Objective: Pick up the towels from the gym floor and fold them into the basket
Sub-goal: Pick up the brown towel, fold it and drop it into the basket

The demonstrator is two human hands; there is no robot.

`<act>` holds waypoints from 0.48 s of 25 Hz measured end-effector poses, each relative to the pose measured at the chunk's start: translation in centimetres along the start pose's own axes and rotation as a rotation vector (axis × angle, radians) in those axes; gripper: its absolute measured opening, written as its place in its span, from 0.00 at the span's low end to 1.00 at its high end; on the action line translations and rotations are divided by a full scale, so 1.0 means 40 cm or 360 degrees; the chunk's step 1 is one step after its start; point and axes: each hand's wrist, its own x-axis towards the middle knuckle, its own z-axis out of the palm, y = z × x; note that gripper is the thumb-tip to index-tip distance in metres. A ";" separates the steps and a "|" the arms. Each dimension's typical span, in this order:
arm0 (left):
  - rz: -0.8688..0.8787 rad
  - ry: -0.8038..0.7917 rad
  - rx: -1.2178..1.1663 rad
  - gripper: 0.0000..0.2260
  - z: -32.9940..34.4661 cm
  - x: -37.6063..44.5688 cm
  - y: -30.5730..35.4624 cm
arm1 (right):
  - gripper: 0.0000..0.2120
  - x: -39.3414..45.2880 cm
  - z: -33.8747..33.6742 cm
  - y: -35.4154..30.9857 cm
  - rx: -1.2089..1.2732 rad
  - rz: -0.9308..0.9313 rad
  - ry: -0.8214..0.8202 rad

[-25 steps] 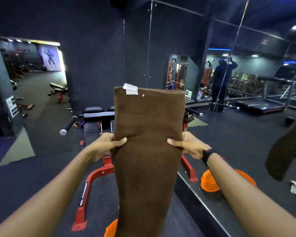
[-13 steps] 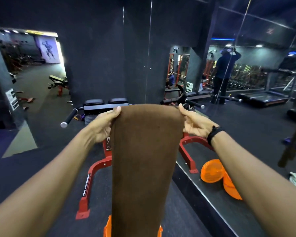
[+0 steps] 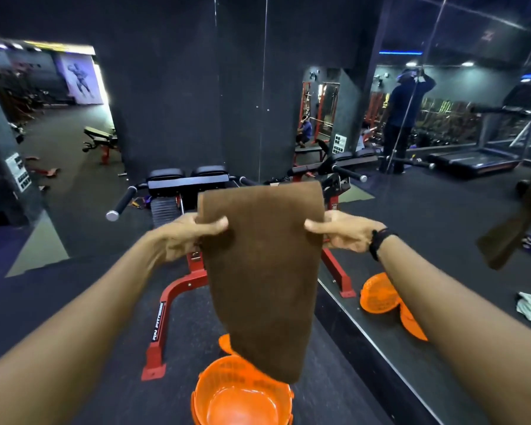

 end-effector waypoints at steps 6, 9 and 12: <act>-0.0153 0.0230 0.0051 0.07 -0.016 -0.002 -0.086 | 0.08 0.019 0.028 0.085 -0.0169 0.0074 0.0249; -0.0050 0.0367 -0.0092 0.11 0.010 0.004 -0.086 | 0.06 0.023 0.037 0.080 -0.0142 0.0054 0.0316; 0.0119 0.0229 -0.0148 0.14 0.001 0.002 -0.065 | 0.09 0.023 0.026 0.066 0.0039 -0.0047 0.0314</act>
